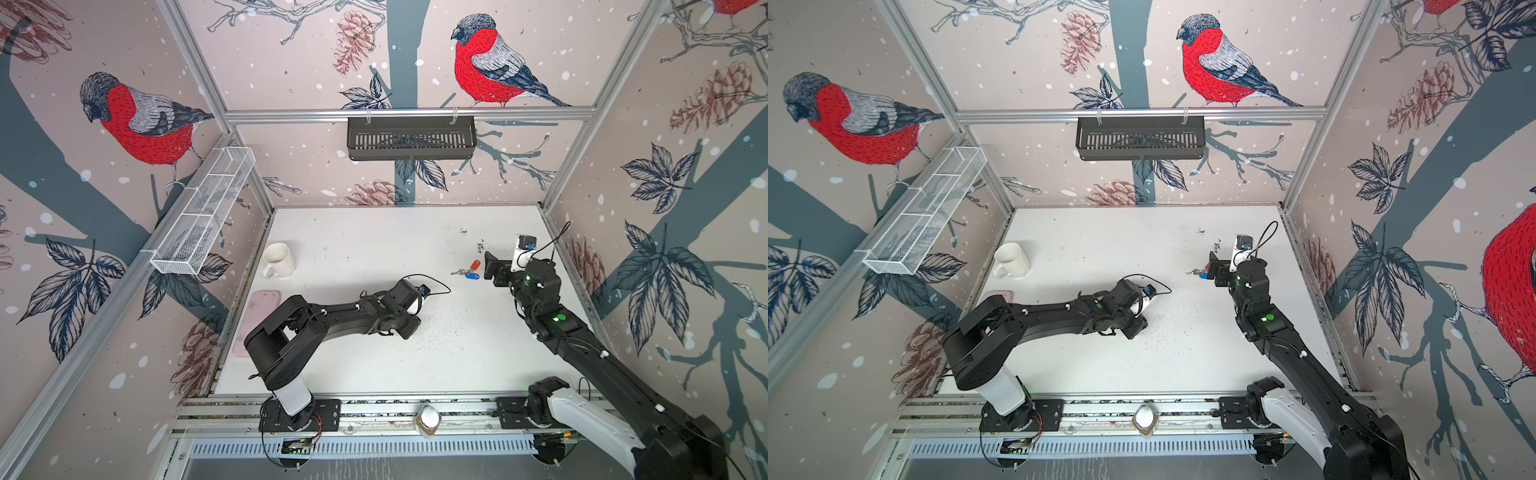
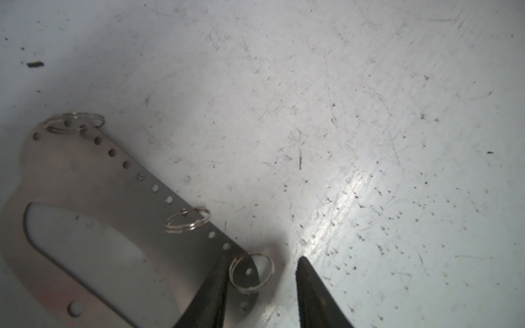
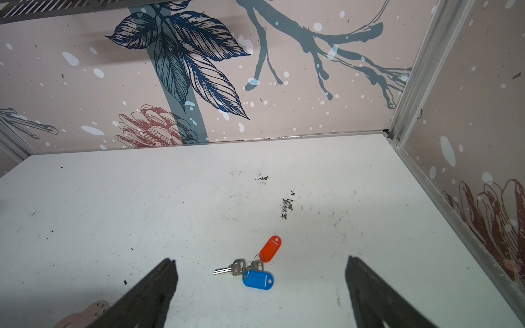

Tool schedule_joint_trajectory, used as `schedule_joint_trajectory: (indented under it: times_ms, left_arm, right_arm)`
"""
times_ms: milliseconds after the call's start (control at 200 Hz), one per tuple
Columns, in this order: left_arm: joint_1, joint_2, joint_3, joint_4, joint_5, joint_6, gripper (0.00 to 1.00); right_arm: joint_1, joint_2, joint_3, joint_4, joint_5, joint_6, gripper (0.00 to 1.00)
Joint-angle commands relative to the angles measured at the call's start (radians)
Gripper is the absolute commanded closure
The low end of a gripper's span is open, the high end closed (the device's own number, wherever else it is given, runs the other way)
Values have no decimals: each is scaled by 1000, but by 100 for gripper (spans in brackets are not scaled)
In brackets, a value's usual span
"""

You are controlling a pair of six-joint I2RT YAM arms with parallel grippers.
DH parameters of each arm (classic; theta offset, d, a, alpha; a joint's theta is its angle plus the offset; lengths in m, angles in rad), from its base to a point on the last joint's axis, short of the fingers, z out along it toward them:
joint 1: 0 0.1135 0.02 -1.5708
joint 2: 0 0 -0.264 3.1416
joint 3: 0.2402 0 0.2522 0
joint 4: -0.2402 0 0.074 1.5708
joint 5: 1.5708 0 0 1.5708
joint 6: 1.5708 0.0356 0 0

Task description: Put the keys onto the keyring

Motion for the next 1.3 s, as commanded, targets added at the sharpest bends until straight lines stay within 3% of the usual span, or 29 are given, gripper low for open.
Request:
schedule_joint_trajectory:
  times_ms: [0,1296]
  left_arm:
    - [-1,3,-1,27,-1,-16,60]
    - [-2,62,60,56,-57,-119,82]
  right_arm:
    - [1,-5,-1,9,12,-3,5]
    - [3,-27,-15,2,29,-6,5]
